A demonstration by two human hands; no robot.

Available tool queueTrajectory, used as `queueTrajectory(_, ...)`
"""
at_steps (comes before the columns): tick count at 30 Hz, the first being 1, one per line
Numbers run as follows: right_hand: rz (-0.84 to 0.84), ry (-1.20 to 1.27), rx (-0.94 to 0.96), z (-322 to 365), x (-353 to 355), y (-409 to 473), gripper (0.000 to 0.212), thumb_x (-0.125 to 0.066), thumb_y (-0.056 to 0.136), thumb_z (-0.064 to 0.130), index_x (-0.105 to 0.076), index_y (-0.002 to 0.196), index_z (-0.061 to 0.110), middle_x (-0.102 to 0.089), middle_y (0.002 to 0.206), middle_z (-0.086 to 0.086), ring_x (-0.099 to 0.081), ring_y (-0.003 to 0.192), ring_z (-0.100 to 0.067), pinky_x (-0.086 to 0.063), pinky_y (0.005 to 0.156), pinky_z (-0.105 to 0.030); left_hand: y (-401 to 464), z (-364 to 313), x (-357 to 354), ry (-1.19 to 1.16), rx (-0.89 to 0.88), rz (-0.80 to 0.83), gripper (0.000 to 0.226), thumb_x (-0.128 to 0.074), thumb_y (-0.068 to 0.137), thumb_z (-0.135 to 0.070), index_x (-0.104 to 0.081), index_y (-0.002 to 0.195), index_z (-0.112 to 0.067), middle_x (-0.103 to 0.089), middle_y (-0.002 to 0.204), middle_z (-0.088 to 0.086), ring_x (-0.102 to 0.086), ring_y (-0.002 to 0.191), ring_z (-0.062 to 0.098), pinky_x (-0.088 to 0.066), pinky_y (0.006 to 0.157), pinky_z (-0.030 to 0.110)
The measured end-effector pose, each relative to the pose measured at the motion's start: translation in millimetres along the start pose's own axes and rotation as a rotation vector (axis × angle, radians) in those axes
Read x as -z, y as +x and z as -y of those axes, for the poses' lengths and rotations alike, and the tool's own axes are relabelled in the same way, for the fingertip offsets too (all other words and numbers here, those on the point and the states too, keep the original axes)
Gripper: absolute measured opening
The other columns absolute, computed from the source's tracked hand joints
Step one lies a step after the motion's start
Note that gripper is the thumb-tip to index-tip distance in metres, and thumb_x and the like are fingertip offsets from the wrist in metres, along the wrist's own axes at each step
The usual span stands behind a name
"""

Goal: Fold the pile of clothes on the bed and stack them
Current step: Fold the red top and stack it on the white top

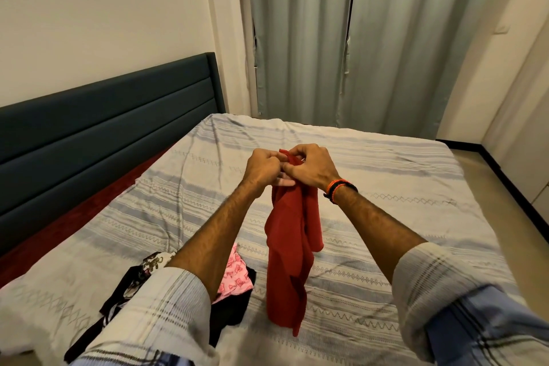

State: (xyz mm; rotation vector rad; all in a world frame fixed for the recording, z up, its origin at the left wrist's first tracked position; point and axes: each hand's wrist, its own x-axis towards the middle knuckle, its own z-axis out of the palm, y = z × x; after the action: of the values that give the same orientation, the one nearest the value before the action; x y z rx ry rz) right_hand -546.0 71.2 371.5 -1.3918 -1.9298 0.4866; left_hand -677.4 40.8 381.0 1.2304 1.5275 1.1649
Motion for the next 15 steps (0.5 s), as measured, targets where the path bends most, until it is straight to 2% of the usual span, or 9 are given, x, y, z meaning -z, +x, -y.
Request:
queueTrajectory(3,-0.017,-0.045,-0.02,1.1,-4.7,-0.7,0.027,-0.072,0.075,0.036,-0.075,0.099,0.024,-0.073,0.095,0.003,-0.064,0.088,-0.015,-0.055,0.078,-0.032,-3.9,0.1,0.0,0.116,-0.039,-0.001,0.033,-0.045,0.091,0.01,-0.065,0.116,0.001,-0.072,0.087,0.02,-0.073,0.061,0.029,-0.063,0.062,0.039)
queueTrajectory(6,-0.002,-0.029,-0.012,3.9,-8.9,0.2,0.022,-0.069,0.079,0.029,-0.077,0.1,0.024,-0.075,0.096,0.001,-0.066,0.093,-0.018,-0.055,0.082,-0.035,-6.1,7.2,-0.6,0.209,-0.118,-0.128,0.021,-0.06,0.089,0.0,-0.072,0.106,-0.007,-0.074,0.085,0.013,-0.073,0.062,0.021,-0.062,0.061,0.035)
queueTrajectory(8,0.0,-0.005,-0.001,4.9,-8.8,1.0,0.02,-0.068,0.085,0.023,-0.077,0.102,0.025,-0.076,0.098,0.001,-0.065,0.094,-0.017,-0.054,0.084,-0.034,-2.2,17.1,2.9,0.364,-0.237,-0.3,0.013,-0.072,0.084,-0.015,-0.073,0.095,-0.021,-0.073,0.096,0.0,-0.071,0.081,0.015,-0.06,0.073,0.032)
queueTrajectory(10,-0.006,0.02,0.007,4.5,-6.9,1.4,0.02,-0.065,0.088,0.019,-0.077,0.103,0.024,-0.075,0.1,0.002,-0.065,0.094,-0.015,-0.053,0.085,-0.031,2.2,26.3,9.3,0.431,-0.28,-0.39,0.031,-0.081,0.076,-0.032,-0.064,0.101,-0.028,-0.063,0.108,-0.009,-0.062,0.095,0.011,-0.052,0.081,0.031)
queueTrajectory(12,0.003,0.07,0.009,2.5,-4.6,1.2,0.021,-0.063,0.089,0.017,-0.077,0.104,0.022,-0.075,0.1,0.002,-0.063,0.093,-0.013,-0.05,0.084,-0.029,7.5,29.7,16.4,0.325,-0.259,-0.294,0.055,-0.084,0.074,-0.036,-0.056,0.119,-0.021,-0.055,0.117,-0.008,-0.054,0.105,0.01,-0.048,0.09,0.032)
queueTrajectory(14,0.018,0.134,0.024,1.5,-3.1,0.8,0.019,-0.062,0.091,0.016,-0.077,0.103,0.02,-0.074,0.097,0.002,-0.062,0.091,-0.011,-0.045,0.079,-0.023,10.3,27.2,22.5,0.236,-0.234,-0.113,0.059,-0.08,0.078,-0.038,-0.056,0.127,-0.015,-0.059,0.12,-0.007,-0.052,0.111,0.01,-0.047,0.098,0.032)
queueTrajectory(15,0.025,0.167,0.033,1.8,-2.1,0.3,0.019,-0.062,0.091,0.015,-0.076,0.102,0.018,-0.074,0.095,0.003,-0.062,0.089,-0.01,-0.043,0.076,-0.019,10.7,25.3,25.3,0.214,-0.223,-0.041,0.057,-0.078,0.078,-0.043,-0.06,0.125,-0.015,-0.065,0.119,-0.004,-0.058,0.11,0.012,-0.05,0.098,0.037)
